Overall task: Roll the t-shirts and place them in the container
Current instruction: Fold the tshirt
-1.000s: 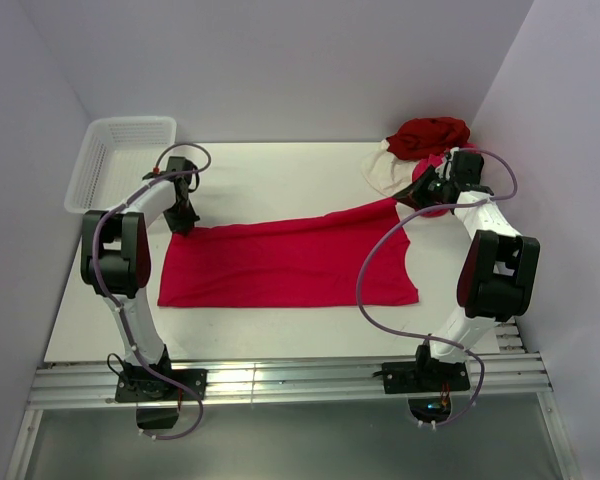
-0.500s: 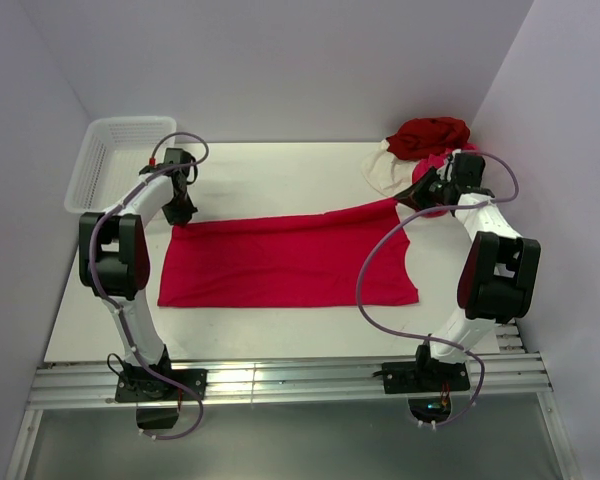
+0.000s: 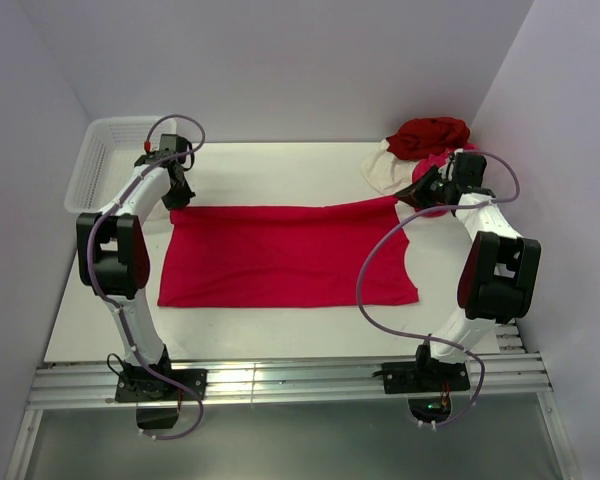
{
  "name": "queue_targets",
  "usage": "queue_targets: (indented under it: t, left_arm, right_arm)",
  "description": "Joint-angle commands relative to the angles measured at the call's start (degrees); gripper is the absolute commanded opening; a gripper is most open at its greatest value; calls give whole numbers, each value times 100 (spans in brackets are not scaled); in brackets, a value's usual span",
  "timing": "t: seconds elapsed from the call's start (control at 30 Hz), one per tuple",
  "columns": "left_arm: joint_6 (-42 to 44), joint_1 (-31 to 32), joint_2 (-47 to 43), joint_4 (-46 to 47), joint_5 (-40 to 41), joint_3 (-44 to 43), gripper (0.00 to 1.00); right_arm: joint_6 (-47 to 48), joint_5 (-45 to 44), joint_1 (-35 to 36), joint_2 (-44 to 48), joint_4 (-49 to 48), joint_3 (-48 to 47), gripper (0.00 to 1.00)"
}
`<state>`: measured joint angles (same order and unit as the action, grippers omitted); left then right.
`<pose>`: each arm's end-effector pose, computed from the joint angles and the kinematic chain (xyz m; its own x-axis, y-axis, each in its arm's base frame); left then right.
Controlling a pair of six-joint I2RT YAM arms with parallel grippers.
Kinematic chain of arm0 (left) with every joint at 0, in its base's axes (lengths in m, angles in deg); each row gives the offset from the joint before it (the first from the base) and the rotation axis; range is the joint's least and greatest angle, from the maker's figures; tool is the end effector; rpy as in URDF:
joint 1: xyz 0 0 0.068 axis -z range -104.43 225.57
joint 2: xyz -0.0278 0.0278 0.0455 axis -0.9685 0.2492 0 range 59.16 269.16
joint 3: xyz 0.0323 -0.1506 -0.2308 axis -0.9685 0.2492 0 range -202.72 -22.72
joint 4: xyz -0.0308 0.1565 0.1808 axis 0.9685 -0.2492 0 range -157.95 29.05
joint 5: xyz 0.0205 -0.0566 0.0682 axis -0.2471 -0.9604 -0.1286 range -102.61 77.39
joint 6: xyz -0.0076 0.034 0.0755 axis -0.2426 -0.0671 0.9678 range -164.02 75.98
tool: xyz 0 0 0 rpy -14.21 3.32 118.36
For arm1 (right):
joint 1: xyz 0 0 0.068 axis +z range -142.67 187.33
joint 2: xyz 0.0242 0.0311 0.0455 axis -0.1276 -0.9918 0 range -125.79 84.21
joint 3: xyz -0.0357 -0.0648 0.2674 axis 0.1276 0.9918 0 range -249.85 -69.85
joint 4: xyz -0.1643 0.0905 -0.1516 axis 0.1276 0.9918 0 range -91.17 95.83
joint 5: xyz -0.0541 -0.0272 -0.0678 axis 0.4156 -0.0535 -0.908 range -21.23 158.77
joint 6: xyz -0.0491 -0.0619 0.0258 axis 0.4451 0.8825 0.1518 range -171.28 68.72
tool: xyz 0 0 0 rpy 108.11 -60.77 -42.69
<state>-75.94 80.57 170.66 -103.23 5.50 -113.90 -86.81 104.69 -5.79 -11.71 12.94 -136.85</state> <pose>0.4149 -0.0137 0.2154 -0.7192 -0.4416 -0.5365 -0.5183 0.8551 -0.0090 0.3692 -0.0424 0.2348 -0.6767 0.6409 -0.3623 0.1958 0.6310 0.7506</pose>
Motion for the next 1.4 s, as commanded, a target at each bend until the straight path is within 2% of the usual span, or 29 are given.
queue_targets:
  t: [0.0, 0.4, 0.9, 1.17, 1.37]
  left_arm:
    - [142, -42, 47, 106, 184, -260, 0]
    - [151, -42, -462, 501, 123, 433, 0]
    - [90, -42, -1350, 783, 88, 1558, 0]
    - [-16, -42, -1737, 932, -53, 2173, 0]
    - [-7, -34, -1764, 967, -62, 2289, 0]
  right_arm:
    - [2, 73, -50, 179, -128, -129, 0]
    - [90, 64, -103, 521, -5, 91, 0]
    - [169, -190, -103, 1347, 206, 1048, 0]
    - [187, -384, -103, 1444, 408, 1172, 0]
    - [178, -533, -103, 1620, 505, 1304, 0]
